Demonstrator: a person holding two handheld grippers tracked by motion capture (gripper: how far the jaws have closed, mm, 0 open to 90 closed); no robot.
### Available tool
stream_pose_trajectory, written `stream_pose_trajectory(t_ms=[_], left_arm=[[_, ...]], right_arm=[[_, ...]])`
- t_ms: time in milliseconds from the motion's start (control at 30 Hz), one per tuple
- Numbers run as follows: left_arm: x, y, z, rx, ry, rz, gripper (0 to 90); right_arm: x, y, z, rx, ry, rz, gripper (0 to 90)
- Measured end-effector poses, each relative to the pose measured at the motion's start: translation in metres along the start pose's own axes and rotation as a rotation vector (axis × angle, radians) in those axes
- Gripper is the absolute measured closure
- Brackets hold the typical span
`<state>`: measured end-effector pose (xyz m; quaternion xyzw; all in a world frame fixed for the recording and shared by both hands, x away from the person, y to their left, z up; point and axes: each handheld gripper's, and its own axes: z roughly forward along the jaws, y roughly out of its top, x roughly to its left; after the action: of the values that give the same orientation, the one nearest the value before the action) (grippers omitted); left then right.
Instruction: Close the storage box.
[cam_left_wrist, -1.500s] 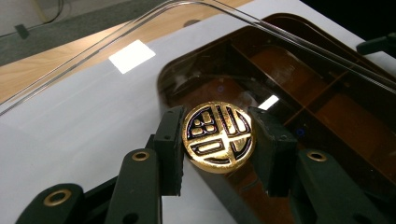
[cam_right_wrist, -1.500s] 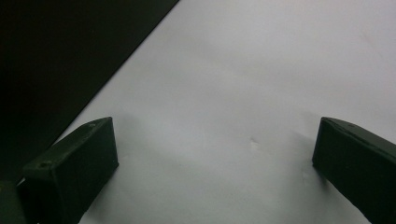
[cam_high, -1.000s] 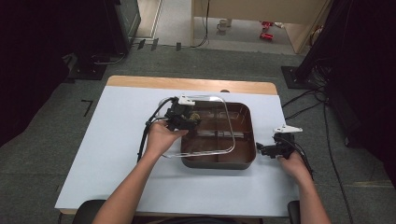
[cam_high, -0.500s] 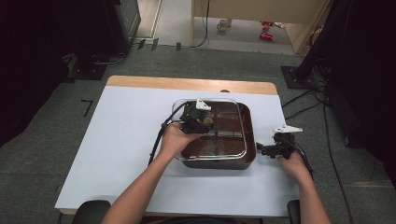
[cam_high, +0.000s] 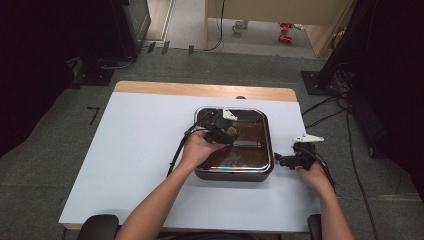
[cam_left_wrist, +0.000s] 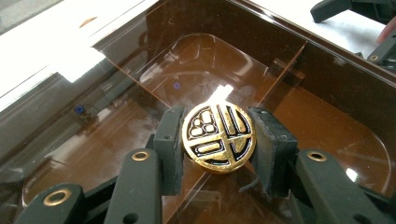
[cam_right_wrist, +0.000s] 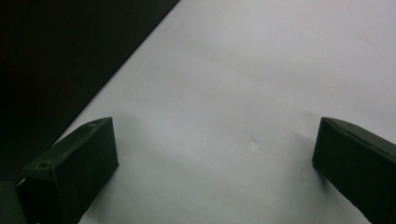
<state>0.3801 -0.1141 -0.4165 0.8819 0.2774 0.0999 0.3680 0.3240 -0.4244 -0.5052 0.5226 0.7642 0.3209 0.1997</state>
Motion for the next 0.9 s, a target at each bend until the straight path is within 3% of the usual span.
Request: stream_pose_trajectory(t_ms=[300,733,900], left_arm=[[-0.0064,0.0008,0.0057,-0.005,-0.017,0.005,59.1],[-0.0031,-0.0014,0.0061,-0.015,-0.048,-0.032,57.7],[-0.0013,0.0003,-0.0005,-0.044,-0.059,-0.033,47.5]], right_arm=[[0.0001,0.0,-0.0001,0.0,0.001,0.002,0.0],[0.0001,0.0,-0.0001,0.0,0.0,0.002,0.0],[0.0,0.0,0.0,0.0,0.0,0.001,0.0]])
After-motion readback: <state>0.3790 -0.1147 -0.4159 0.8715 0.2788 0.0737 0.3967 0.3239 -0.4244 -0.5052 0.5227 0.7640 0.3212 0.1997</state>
